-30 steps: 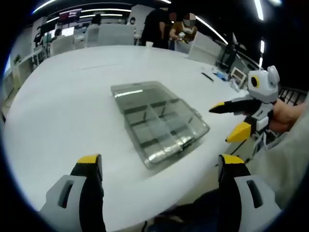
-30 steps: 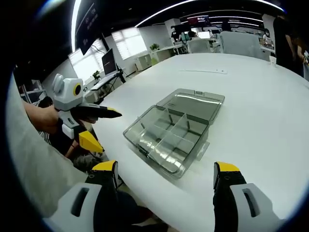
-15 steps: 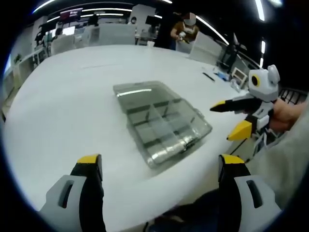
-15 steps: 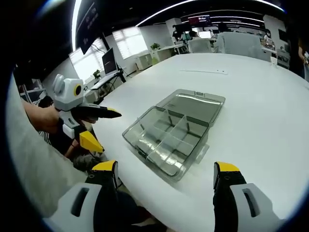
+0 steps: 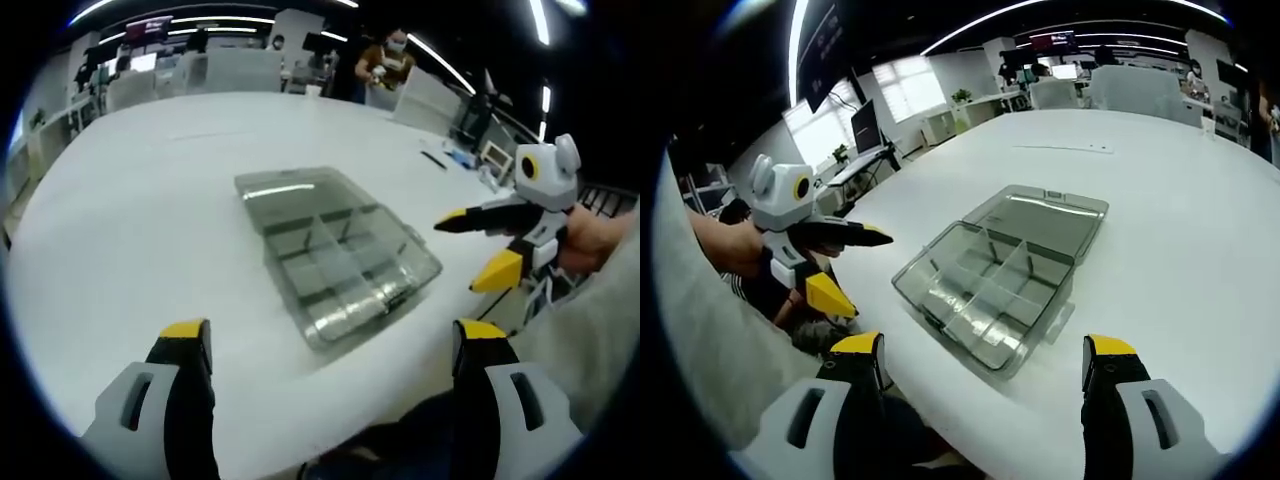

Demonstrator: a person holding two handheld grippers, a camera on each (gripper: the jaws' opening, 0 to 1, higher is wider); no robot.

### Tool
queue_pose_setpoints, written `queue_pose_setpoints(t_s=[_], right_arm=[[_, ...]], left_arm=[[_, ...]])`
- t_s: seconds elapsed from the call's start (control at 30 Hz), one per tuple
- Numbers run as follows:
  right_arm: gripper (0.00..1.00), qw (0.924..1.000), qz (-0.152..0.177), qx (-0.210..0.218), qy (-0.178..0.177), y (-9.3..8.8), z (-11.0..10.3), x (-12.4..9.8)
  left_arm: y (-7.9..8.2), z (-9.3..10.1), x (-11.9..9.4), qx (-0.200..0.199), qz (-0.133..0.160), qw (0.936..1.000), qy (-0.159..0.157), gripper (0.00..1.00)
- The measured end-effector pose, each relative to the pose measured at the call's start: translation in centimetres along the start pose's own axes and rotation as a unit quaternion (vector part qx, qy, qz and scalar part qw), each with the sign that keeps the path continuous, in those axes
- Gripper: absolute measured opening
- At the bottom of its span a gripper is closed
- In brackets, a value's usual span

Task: Insert the divider into the dual guide fixture by aligning both edges with the guide slots and pushing it downward to the bottom, including one-sided entry, uneven engagement, binding, and posture correction.

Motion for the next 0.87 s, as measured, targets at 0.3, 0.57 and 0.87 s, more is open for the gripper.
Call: queue_pose_setpoints(t_s=[0.3, 0.57, 0.87], right_arm=[[0.79, 1.0000, -0.001, -0.001, -0.001, 0.14, 0.29, 0.22], [0.79, 1.0000, -0.002, 0.001, -0.004, 0.13, 0.47, 0.26], [0.79, 1.0000, -0.007, 0.004, -0.002, -0.20, 0.19, 0.27]], left_arm=[[0.33, -0.05, 0.21, 0.003, -0.001, 1.0000, -0.001, 0.98], [0.19, -0.05, 0.37, 0.005, -0.006, 1.0000, -0.005, 0.98], [0.36, 0.05, 0.62, 0.009, -0.008, 0.9999, -0.008, 0.98]])
Point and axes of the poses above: the point that each gripper's makers call its tool centre point, and the gripper's own axes: x roughly forward along the fingers, z roughly to its right, y roughly out of its top, the point moved 4 cm from there along -x, roughly backward along the fingers, and after that the axes turned 10 degrees about -x, right-handed, at the moved point
